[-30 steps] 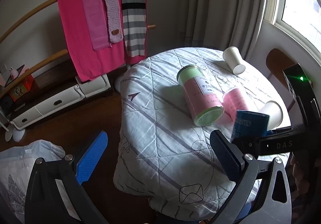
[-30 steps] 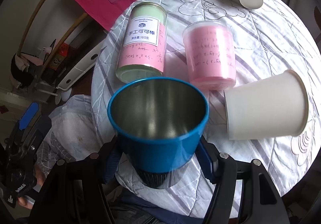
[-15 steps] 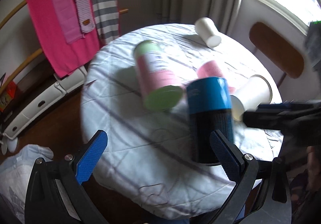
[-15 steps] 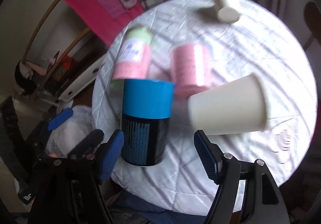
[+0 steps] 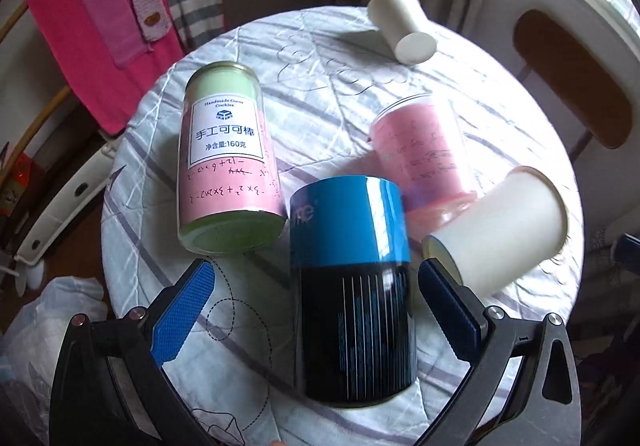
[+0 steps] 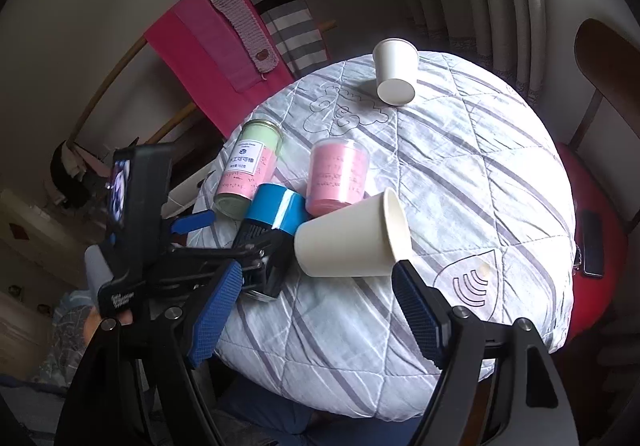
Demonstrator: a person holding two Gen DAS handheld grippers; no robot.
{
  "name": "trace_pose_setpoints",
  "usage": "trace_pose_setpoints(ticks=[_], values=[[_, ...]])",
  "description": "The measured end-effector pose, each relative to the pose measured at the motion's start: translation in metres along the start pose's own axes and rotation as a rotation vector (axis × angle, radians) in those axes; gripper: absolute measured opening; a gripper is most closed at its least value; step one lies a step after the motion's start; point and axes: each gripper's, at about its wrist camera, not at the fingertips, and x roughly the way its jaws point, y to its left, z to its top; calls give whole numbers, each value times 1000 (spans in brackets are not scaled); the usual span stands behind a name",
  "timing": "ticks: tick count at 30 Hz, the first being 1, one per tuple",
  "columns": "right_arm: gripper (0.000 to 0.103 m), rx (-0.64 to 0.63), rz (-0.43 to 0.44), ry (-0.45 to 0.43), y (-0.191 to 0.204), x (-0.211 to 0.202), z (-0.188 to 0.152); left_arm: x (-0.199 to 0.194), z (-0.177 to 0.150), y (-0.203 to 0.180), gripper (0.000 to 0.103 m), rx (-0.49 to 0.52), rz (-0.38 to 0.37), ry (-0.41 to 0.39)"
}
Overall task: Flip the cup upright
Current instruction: 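Lower the upright blue cup onto the tablecloth with the right gripper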
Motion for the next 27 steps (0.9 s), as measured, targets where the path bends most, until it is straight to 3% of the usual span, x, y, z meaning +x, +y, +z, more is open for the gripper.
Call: trace_pose_setpoints(ticks=[11,13,14,17,27], values=[[79,-24,50,24,-25,11,0,35,10,-8,95,-49,11,102],[79,-21,46,26,-27,15,-1,38,13,-9,81,-57,1,106],[79,-24,46,29,-28,17,-1,37,12,-11,79,-48,-5,105],[79,-21,34,30,-28,20,-4,31,11,-16,69,-21,-8,87],[79,-54,-35,8,-13,17,-8,-6,-3,-14,69,3,-70,-82]])
